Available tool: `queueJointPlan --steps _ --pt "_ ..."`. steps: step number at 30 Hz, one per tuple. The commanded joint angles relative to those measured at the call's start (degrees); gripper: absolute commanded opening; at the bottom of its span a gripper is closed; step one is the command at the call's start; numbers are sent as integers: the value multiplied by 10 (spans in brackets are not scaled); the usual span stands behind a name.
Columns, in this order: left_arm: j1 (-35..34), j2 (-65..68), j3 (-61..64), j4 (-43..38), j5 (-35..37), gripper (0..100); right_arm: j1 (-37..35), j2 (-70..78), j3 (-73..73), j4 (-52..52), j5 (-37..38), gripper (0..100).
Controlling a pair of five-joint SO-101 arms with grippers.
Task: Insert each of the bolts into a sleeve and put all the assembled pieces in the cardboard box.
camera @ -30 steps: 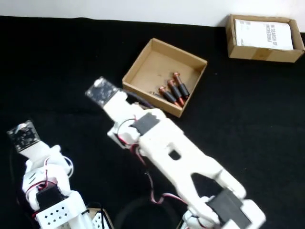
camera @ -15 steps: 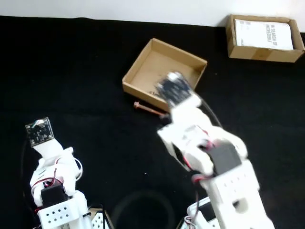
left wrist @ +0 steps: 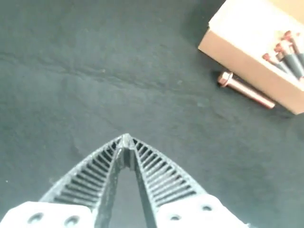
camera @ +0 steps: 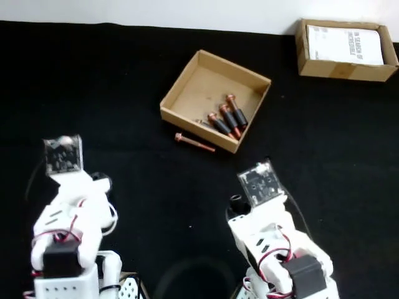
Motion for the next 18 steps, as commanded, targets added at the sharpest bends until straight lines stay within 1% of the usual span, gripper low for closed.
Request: queueJointPlan --steps 1,3,5,9,13,16,18 --pt "29 164 -127 2 73 10 46 -38 42 -22 0 6" --pt "47 255 -182 3 129 10 60 -49 58 -28 0 6" --pt "64 342 -229 1 171 10 64 -53 61 -28 0 6" --pt "109 516 -313 9 224 13 64 -52 64 -25 1 6" --pt "163 669 -421 51 254 14 64 -52 65 -25 1 6" --pt "189 768 -515 84 305 14 65 -52 66 -23 0 6" --pt "203 828 -575 102 334 14 80 -52 66 -23 0 6"
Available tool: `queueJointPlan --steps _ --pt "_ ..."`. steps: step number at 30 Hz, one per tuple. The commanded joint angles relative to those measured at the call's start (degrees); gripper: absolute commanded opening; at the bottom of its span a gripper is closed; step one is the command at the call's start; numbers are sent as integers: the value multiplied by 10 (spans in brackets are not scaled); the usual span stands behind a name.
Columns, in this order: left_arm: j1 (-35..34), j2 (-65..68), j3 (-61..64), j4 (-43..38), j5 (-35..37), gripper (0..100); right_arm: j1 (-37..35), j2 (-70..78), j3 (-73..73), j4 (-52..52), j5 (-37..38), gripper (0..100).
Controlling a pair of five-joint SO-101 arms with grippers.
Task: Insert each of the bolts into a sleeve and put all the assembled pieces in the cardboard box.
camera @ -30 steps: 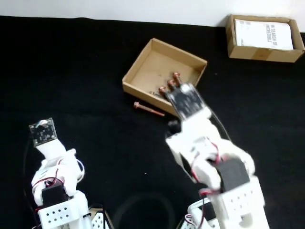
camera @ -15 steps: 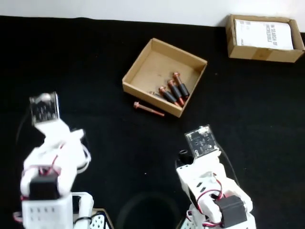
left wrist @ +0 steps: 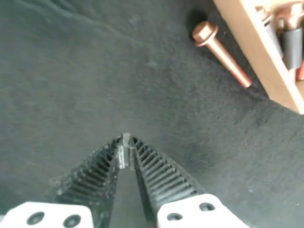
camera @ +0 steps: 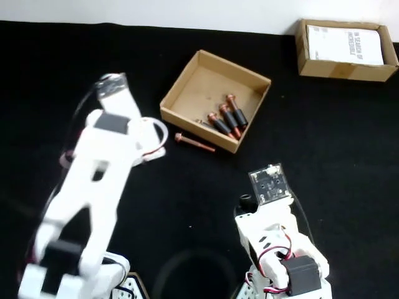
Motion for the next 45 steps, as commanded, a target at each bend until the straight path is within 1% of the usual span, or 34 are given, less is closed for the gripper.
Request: queueJointPlan --steps 1,5,8,13,20,22,26,28,33,40,45 --pt "31 102 -124 31 51 14 33 -2 1 -8 0 6" --pt "44 221 -221 55 83 14 60 -2 1 -8 1 6" --pt "43 312 -292 50 86 14 60 -2 2 -8 1 6" --pt "43 450 -450 59 84 14 60 -2 2 -11 2 6" --pt "48 595 -653 135 84 20 60 -2 3 -12 2 6" --pt "50 624 -707 162 85 66 60 -3 9 -12 2 6" --pt "50 668 -797 201 86 213 60 -3 14 -13 2 6" --pt "48 683 -827 214 86 242 60 -3 14 -13 2 6" --pt "45 693 -849 219 86 216 59 -3 15 -13 2 6" --pt "50 691 -854 216 86 214 59 -2 15 -13 2 6" --pt "48 695 -905 216 86 214 59 -2 15 -13 2 6"
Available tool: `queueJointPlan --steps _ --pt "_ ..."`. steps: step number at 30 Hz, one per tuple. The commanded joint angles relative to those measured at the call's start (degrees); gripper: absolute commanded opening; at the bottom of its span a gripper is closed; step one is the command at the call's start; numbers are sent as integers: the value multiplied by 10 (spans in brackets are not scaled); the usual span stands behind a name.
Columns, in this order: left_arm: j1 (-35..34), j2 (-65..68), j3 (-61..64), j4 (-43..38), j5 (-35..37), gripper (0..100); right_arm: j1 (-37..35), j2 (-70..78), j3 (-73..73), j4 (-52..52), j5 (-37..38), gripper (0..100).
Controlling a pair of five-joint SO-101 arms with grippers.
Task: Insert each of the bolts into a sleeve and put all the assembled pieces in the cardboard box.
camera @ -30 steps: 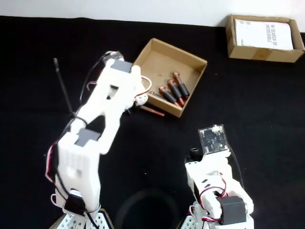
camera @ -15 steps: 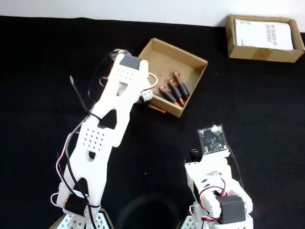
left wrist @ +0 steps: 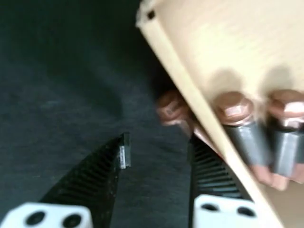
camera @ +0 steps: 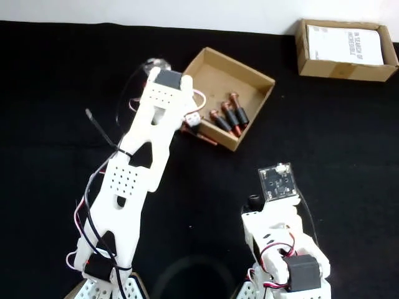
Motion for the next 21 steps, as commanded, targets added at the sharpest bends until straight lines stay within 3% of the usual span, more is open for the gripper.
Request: queueJointPlan --steps 1,10,21 --pt "7 -9 -60 -4 6 214 6 -2 -1 -13 2 6" --pt "8 -7 -46 -25 6 214 6 -2 -1 -12 2 6" --pt "38 -10 -18 6 4 214 6 -2 0 -12 2 6"
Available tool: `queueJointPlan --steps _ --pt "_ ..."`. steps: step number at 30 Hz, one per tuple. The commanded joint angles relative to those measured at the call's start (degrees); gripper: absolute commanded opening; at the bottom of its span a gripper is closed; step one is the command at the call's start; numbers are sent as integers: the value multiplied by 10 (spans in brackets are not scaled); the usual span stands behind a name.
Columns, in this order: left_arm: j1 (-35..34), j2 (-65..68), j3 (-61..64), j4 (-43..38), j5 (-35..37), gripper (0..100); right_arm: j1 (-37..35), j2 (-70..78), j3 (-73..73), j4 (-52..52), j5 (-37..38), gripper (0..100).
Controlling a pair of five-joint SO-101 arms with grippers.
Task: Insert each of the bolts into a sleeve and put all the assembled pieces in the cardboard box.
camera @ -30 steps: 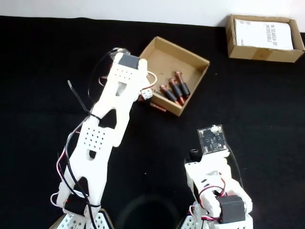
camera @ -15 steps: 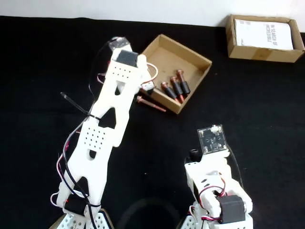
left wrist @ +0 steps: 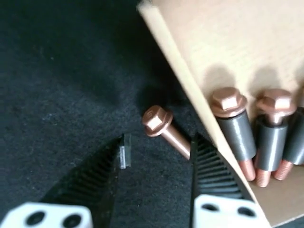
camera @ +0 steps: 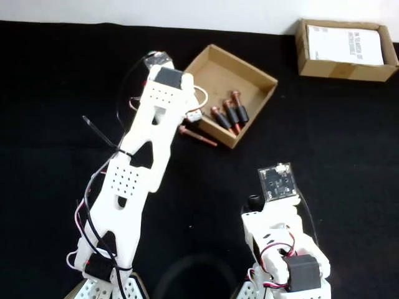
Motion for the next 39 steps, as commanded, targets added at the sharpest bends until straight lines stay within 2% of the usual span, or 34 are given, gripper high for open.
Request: queueJointPlan --steps 1,12,16,18,22,23,34,39 --pt "28 -7 0 4 4 214 6 -2 -1 -12 2 6" --pt "28 95 -7 3 8 213 6 -2 -1 -12 2 6" --pt "7 102 -47 3 39 212 7 -2 -1 -12 1 6" --pt "-3 106 -62 3 46 170 7 -2 -1 -12 1 6" --pt "-22 111 -70 4 46 1 7 -2 -1 -12 1 6" --pt "-24 111 -70 4 44 23 7 -2 -1 -12 1 6" --pt "-22 107 -71 7 41 8 8 -3 -1 -17 1 6" --pt "-2 67 -80 11 -43 8 8 -2 -2 -137 18 6"
